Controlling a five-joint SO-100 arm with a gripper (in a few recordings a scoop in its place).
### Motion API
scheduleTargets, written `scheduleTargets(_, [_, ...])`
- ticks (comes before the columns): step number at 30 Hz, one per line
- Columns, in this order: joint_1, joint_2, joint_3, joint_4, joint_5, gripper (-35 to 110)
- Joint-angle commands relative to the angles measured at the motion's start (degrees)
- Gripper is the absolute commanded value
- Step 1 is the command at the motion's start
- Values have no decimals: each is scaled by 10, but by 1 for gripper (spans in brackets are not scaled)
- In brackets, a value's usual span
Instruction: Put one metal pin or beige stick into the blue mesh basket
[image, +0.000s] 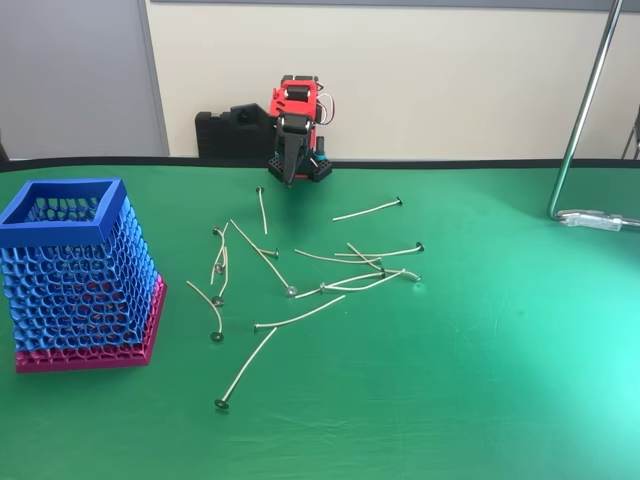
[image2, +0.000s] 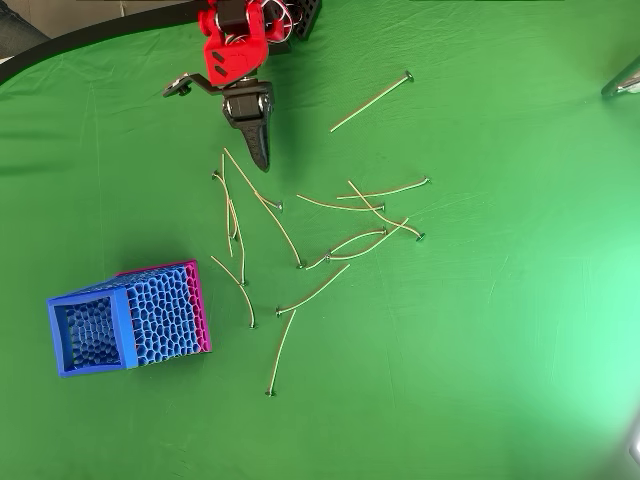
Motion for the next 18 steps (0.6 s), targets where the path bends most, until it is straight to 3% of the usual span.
scheduleTargets(1, [-9, 26, 3, 39, 8, 1])
scheduleTargets(18, [-18, 31, 3, 155, 37, 1])
